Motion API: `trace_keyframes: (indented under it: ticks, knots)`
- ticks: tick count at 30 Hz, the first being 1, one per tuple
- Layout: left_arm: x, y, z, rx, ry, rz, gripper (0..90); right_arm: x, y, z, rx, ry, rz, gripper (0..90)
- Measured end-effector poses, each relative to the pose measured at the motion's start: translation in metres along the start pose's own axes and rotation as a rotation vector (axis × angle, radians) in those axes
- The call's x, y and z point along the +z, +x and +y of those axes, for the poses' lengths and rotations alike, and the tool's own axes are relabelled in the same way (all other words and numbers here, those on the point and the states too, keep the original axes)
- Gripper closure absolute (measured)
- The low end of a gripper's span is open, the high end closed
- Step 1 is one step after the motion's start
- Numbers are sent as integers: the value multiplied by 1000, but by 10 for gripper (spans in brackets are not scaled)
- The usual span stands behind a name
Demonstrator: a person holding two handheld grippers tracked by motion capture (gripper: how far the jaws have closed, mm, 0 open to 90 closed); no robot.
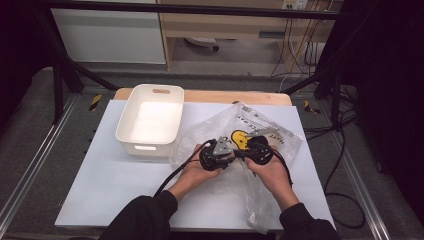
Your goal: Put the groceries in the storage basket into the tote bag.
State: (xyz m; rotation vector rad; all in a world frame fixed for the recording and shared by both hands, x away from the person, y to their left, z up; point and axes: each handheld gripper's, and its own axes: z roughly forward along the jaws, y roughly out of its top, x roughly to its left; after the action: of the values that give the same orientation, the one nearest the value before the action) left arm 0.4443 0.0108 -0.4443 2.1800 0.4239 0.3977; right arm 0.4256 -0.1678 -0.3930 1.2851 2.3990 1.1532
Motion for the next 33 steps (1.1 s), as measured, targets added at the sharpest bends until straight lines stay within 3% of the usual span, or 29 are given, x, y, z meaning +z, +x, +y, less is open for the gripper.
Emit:
trace_keyframes:
  ticks: [33]
  knots:
    - [13,6,-1,-13,-51,9,713,1,-1,-2,4,6,7,900]
